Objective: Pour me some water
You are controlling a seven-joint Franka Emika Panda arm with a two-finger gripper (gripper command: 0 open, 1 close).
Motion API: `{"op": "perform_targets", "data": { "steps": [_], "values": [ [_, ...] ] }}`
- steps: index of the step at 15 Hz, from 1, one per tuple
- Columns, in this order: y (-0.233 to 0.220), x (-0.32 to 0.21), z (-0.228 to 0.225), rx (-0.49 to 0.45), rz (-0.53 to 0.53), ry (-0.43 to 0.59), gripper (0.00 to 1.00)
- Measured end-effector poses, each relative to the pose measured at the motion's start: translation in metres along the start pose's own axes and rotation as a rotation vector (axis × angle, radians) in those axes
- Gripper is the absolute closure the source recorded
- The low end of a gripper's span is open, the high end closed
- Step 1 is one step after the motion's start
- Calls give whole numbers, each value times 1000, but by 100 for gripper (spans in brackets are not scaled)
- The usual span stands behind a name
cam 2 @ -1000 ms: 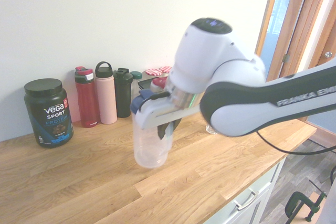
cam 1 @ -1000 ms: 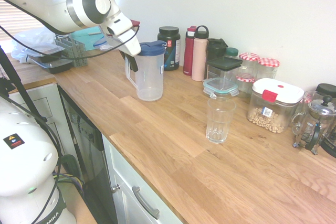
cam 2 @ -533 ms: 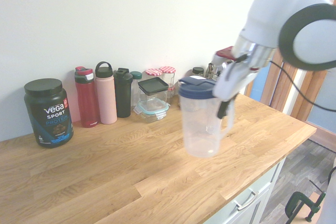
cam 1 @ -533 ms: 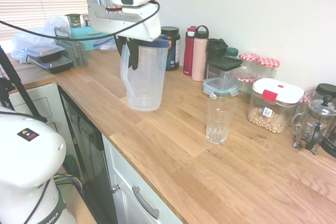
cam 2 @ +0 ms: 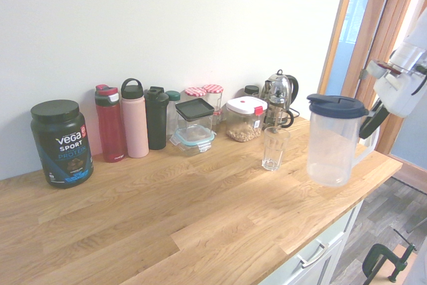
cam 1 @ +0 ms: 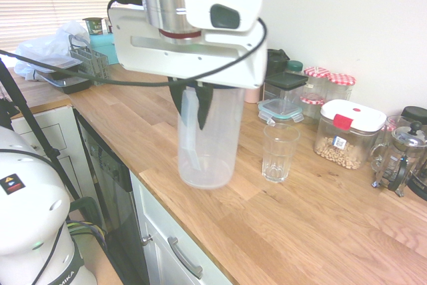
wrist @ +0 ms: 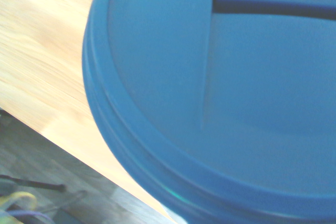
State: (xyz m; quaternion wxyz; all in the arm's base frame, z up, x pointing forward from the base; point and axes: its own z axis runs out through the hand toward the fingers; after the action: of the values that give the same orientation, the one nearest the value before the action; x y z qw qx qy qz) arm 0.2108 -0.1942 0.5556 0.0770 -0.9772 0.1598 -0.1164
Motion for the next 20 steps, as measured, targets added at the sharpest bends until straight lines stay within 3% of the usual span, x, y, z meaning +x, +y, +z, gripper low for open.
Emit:
{"op": "perform_targets", "data": {
  "steps": [3, 6, 12, 16, 20],
  "values": [
    [37, 47, -6, -64, 2, -33, 100],
    [44, 116, 1, -167, -38, -104, 100],
    [-2, 197, 30, -432, -259, -269, 100],
    [-53, 209, 41, -657, -402, -322, 100],
    [-91, 202, 63, -804, -490, -351, 100]
  ]
}}
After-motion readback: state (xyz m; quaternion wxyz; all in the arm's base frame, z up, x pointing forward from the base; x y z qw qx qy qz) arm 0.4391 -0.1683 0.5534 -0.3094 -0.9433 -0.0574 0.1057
